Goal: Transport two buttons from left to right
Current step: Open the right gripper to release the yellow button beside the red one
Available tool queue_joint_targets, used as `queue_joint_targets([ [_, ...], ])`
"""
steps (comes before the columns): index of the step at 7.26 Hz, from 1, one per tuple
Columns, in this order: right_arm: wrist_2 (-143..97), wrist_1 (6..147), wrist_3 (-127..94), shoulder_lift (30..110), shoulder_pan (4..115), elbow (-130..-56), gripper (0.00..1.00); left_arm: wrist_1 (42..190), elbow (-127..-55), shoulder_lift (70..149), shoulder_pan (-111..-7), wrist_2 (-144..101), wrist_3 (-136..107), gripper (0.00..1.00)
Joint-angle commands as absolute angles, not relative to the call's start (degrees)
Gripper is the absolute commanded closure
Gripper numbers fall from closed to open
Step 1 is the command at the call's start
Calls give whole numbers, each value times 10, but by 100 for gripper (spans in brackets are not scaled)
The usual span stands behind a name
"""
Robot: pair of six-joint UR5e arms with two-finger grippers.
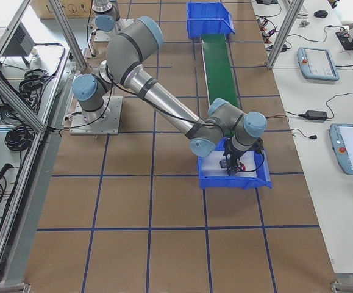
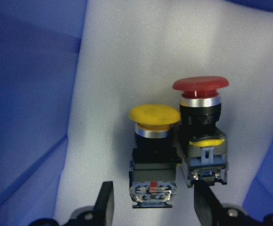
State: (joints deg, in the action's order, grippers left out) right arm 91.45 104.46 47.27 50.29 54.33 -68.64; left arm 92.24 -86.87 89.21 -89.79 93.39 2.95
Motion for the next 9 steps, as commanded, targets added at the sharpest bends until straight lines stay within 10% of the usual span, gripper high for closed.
queue_joint_targets([
  [1,915,1012,468,537,548,-667,32,919,-868,894,-897,933,29,0],
  [9,922,862,106,782,850,-766,0,918,-871,894,-897,933,29,0],
])
